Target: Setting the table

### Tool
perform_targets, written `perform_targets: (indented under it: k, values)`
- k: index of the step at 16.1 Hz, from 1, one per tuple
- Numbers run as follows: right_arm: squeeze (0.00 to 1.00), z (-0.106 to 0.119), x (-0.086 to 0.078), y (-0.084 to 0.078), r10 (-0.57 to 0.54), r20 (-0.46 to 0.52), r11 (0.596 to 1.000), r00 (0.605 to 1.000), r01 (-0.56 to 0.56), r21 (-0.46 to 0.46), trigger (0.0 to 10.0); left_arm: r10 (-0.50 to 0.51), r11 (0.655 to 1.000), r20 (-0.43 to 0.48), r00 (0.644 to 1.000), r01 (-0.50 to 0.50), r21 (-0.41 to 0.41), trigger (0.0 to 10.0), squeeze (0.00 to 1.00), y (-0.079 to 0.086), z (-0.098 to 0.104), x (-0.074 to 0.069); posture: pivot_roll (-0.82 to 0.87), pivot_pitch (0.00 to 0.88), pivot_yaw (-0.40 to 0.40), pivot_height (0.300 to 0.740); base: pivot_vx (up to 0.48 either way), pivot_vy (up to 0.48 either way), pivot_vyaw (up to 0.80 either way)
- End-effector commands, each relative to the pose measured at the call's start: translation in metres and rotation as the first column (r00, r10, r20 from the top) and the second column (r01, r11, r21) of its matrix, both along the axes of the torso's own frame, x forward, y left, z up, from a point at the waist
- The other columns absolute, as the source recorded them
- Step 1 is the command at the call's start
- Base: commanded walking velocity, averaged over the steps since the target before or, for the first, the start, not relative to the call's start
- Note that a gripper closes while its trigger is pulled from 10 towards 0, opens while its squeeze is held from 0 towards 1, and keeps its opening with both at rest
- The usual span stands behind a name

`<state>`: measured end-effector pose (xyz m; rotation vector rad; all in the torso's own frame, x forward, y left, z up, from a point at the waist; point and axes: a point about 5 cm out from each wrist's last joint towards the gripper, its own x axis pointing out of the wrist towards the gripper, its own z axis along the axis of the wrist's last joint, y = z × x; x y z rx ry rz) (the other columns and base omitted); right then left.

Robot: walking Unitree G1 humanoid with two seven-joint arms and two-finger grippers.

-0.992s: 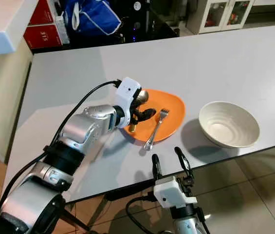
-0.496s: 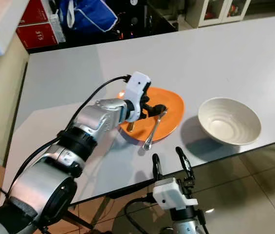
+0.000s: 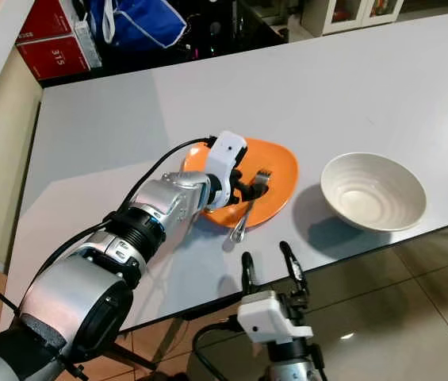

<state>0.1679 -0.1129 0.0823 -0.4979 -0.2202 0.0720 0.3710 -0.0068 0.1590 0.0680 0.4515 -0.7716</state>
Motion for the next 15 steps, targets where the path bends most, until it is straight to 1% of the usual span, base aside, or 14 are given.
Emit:
perform_targets:
  k: [1, 3, 4, 9, 15]
  values:
    - [0.0, 0.003, -0.002, 0.002, -0.006, 0.006, 1.0, 1.0, 0.006, 0.003, 10.0, 0.013, 1.0, 0.016, 1.0, -0.014, 0.026, 10.0, 0.0, 0.004, 0.001, 0.003, -0.16, 0.115, 0.129, 0.74, 0.0, 0.0, 0.0]
    - [0.0, 0.002, -0.002, 0.006, -0.007, 0.007, 1.0, 1.0, 0.007, 0.004, 10.0, 0.025, 0.999, 0.005, 1.0, -0.025, 0.041, 10.0, 0.0, 0.008, -0.006, 0.003, -0.17, 0.112, 0.134, 0.74, 0.0, 0.0, 0.0]
    - [0.0, 0.002, -0.003, 0.007, -0.006, 0.008, 1.0, 1.0, 0.006, 0.003, 10.0, 0.025, 0.999, 0.005, 1.0, -0.025, 0.041, 10.0, 0.0, 0.008, -0.006, 0.003, -0.17, 0.111, 0.137, 0.74, 0.0, 0.0, 0.0]
    - [0.0, 0.002, -0.004, 0.015, -0.014, 0.014, 1.0, 1.0, 0.014, 0.003, 10.0, -0.008, 1.0, 0.022, 1.0, 0.008, 0.015, 10.0, 0.0, -0.003, -0.001, 0.001, -0.18, 0.104, 0.15, 0.74, 0.0, 0.0, 0.0]
    - [0.0, 0.002, -0.004, 0.021, -0.024, 0.017, 1.0, 1.0, 0.024, 0.001, 10.0, -0.017, 0.999, 0.036, 0.999, 0.015, 0.049, 10.0, 0.0, -0.007, -0.006, -0.001, -0.19, 0.103, 0.157, 0.74, 0.0, 0.0, 0.0]
